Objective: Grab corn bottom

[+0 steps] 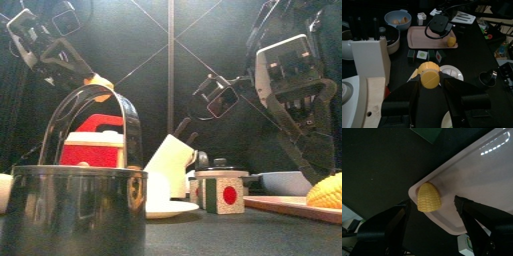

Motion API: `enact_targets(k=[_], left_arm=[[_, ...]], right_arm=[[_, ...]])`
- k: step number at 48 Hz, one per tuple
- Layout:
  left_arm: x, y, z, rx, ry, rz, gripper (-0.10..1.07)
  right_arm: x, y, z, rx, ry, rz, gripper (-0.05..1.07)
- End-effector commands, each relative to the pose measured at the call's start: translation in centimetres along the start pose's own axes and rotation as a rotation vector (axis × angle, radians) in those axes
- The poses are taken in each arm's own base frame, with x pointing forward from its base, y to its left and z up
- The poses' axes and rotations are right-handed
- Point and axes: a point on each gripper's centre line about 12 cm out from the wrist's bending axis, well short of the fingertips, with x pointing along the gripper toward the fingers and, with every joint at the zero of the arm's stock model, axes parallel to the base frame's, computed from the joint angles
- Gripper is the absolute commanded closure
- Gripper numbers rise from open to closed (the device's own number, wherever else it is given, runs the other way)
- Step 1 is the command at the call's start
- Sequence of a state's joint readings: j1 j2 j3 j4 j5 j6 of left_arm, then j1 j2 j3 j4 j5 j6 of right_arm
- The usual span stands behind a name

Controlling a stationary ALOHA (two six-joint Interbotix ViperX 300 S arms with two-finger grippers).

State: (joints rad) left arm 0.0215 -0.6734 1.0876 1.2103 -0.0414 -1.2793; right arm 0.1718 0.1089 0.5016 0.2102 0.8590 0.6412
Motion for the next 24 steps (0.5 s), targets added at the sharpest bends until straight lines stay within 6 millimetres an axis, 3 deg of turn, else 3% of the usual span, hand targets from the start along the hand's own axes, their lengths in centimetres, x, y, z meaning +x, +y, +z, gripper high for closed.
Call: enact_targets(k=[1,14,24], left_arm=[[-0.03,0.02,0.49,-0.002,-0.013,0.001,0.29],[0.00,0.14,0.33,-0.005,-0.008,0.007,0.29],[-0.03,0.15,0.29,-0.005,-0.008,0.007,0.29]], right_arm=[[-0.63,0.20,0.03,-0.002,-0.011,0.013,0.05],[-0.02,-0.36,-0.54,0.012,0.010,0.004,0.06],[0.07,-0.20,-0.22,0.029,-0.009,0.031,0.13]])
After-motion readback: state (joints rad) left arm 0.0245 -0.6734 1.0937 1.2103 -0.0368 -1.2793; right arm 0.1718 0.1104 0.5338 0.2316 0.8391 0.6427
